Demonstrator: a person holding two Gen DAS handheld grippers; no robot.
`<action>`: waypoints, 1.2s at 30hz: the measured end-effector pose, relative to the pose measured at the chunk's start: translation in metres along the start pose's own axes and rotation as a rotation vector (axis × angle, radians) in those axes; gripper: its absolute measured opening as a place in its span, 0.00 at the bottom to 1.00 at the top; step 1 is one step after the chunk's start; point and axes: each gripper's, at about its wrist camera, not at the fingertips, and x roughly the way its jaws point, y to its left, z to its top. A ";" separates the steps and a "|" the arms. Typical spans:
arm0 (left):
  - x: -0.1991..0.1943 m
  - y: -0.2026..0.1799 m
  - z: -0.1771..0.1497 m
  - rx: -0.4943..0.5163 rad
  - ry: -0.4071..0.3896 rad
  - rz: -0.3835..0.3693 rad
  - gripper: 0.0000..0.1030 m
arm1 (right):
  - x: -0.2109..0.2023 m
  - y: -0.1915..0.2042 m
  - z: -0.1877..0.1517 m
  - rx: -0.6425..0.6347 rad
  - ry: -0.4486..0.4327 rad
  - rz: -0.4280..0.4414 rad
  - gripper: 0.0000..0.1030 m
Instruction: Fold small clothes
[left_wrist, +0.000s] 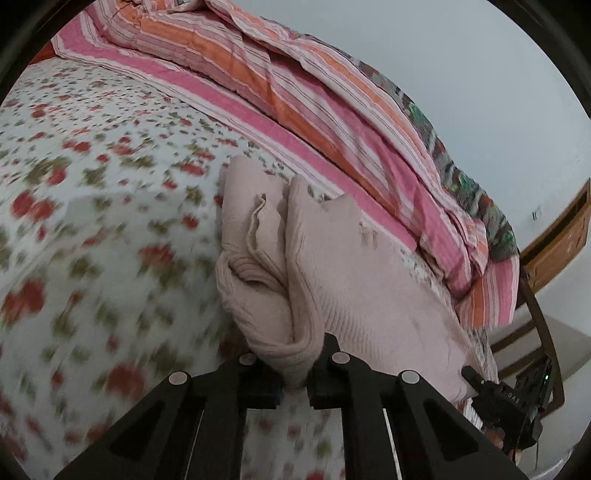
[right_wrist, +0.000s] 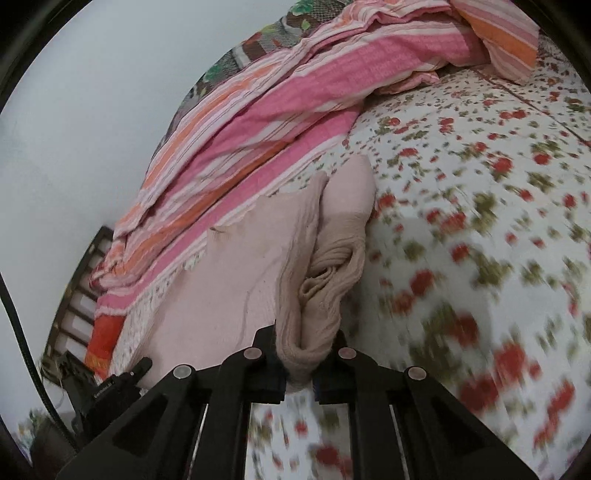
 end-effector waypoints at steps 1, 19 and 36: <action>-0.007 0.000 -0.007 0.018 0.005 0.003 0.09 | -0.007 -0.001 -0.008 -0.009 0.005 0.002 0.09; -0.007 -0.043 0.046 0.239 -0.050 0.160 0.41 | -0.022 0.022 0.019 -0.275 -0.143 -0.198 0.42; 0.074 -0.039 0.062 0.277 -0.092 0.289 0.07 | 0.081 0.028 0.058 -0.257 -0.096 -0.320 0.15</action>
